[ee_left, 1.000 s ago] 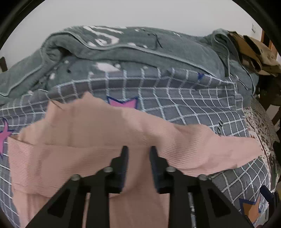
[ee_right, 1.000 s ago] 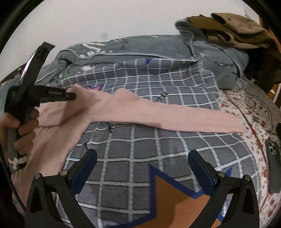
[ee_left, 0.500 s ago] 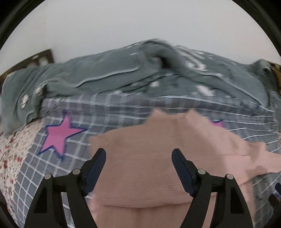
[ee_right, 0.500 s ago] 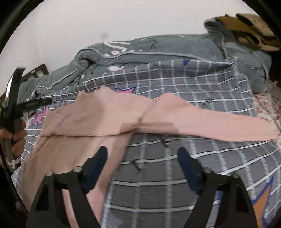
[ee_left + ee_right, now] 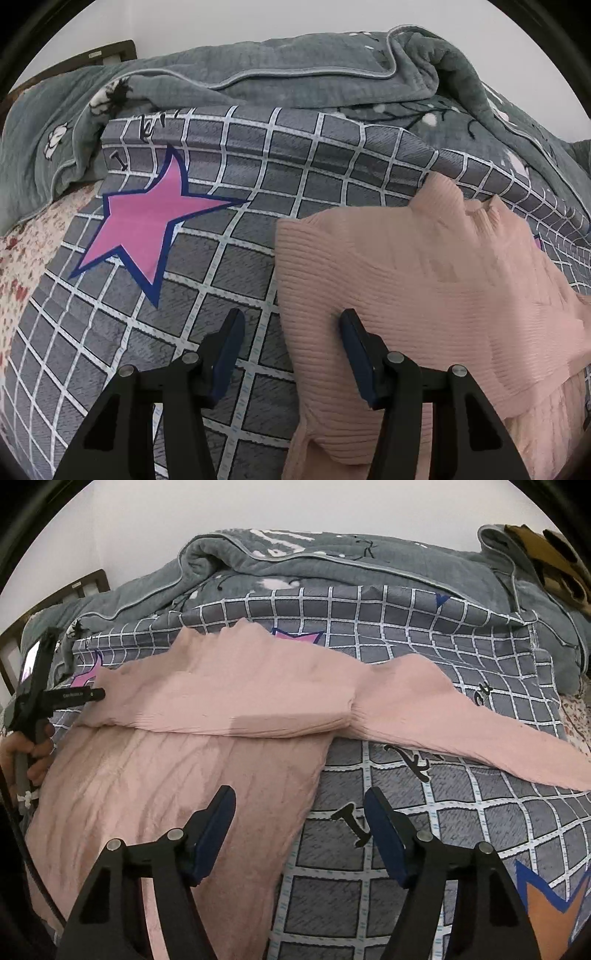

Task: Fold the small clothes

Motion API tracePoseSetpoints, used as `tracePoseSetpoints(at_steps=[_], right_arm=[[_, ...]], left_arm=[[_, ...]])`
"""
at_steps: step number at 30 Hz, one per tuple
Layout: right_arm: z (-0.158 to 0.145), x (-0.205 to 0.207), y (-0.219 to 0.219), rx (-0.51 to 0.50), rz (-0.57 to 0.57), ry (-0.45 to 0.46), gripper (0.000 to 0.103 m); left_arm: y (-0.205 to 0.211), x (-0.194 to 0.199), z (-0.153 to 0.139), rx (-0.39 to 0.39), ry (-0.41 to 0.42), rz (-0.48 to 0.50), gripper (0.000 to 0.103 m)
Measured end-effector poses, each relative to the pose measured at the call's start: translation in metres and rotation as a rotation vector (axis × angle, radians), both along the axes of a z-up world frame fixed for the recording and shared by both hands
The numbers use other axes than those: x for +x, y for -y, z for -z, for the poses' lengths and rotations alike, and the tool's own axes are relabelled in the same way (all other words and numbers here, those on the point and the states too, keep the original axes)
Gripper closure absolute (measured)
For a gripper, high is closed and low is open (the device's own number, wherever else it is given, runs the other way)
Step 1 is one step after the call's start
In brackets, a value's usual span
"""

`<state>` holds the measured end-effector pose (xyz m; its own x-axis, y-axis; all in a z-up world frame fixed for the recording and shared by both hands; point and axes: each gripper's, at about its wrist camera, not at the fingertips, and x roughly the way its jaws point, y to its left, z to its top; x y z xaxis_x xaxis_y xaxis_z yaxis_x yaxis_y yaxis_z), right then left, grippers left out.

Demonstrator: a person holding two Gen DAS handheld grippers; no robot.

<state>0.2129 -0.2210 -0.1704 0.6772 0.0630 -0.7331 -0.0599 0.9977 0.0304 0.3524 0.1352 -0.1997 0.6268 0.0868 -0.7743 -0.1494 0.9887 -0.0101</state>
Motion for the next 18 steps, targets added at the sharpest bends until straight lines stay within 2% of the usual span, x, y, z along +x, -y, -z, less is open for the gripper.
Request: tracePoseSetpoints(at_steps=[3,6,8,12,16,18], right_arm=[[-0.002,-0.003,0.009,0.024,0.009,-0.002,0.032],[-0.010,-0.004,0.026,0.032,0.065,0.030,0.032],[-0.017,-0.006,0.041,0.032,0.107,0.052,0.032],[-0.029,-0.014,0.082,-0.008,0.199,0.100,0.034],[-0.032,-0.027,0.119,-0.066,0.263,0.113,0.043],[-0.030,-0.036,0.140,-0.031,0.296,0.106,0.050]], left_arm=[[0.004,0.002,0.001,0.074,-0.002,-0.002,0.051],[0.007,-0.001,-0.005,0.098,0.005,-0.005,0.051],[0.014,-0.009,-0.018,0.120,0.044,0.022,0.051],[0.042,-0.029,-0.044,0.081,0.107,0.161,0.051],[0.078,-0.039,-0.044,0.041,0.064,0.239,0.051],[0.094,-0.043,-0.034,0.054,0.043,0.246,0.051]])
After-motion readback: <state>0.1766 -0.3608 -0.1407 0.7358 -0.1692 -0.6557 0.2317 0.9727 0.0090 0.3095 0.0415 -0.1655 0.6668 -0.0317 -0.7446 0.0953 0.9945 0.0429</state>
